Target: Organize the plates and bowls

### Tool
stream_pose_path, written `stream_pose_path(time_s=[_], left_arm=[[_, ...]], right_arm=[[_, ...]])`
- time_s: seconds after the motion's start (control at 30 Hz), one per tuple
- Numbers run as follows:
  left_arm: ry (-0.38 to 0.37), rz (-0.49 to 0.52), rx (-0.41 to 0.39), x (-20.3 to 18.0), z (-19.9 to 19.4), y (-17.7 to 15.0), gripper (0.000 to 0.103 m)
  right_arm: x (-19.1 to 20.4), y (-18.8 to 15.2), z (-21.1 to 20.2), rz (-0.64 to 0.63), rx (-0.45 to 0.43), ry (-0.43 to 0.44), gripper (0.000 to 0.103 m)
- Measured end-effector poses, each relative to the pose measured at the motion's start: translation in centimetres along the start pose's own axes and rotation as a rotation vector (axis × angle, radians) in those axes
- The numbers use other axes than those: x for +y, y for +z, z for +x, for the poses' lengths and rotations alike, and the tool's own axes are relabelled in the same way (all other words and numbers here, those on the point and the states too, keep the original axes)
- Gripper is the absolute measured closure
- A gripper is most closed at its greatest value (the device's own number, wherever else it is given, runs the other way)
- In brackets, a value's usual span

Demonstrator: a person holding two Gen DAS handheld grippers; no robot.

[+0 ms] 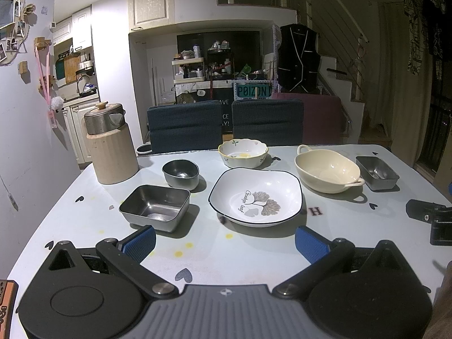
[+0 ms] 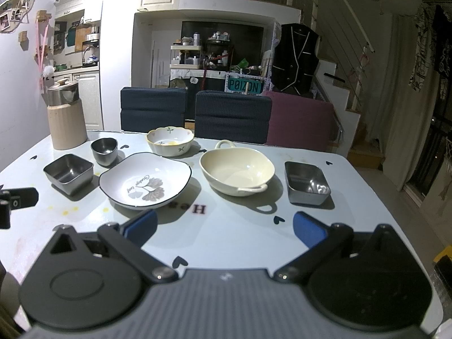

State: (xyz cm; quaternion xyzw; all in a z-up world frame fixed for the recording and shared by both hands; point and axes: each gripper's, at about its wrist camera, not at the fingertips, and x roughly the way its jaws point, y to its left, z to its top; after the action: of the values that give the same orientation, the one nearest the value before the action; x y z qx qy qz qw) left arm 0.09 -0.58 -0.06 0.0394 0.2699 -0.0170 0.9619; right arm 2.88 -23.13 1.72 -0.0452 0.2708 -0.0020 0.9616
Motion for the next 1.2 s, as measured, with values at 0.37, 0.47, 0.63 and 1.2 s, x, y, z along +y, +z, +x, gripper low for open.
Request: stream_pose_path(time_s=[0.37, 0.47, 0.63, 1.2], left_arm=[[-0.013, -0.013, 0.000, -0.6, -0.3, 0.6, 0.000], [-0.029, -0.017, -0.007, -0.5, -0.4, 1.1, 0.000], [-0.038, -0.010, -0.029, -0.1, 0.1, 2.1, 0.000], [-0.041, 0.043, -0.005, 1.3, 6.8, 7.6, 0.000]], right_arm=[[0.0, 0.0, 0.1, 0.002, 0.002, 0.000, 0.000], [0.1, -0.2, 0.4, 0.009, 0.004, 0.005, 0.000], [0.0, 0.1, 0.7, 0.017, -0.013, 0.033, 0.000], [-1.1, 4.6, 6.1, 0.163, -0.001, 0.086, 0.000]])
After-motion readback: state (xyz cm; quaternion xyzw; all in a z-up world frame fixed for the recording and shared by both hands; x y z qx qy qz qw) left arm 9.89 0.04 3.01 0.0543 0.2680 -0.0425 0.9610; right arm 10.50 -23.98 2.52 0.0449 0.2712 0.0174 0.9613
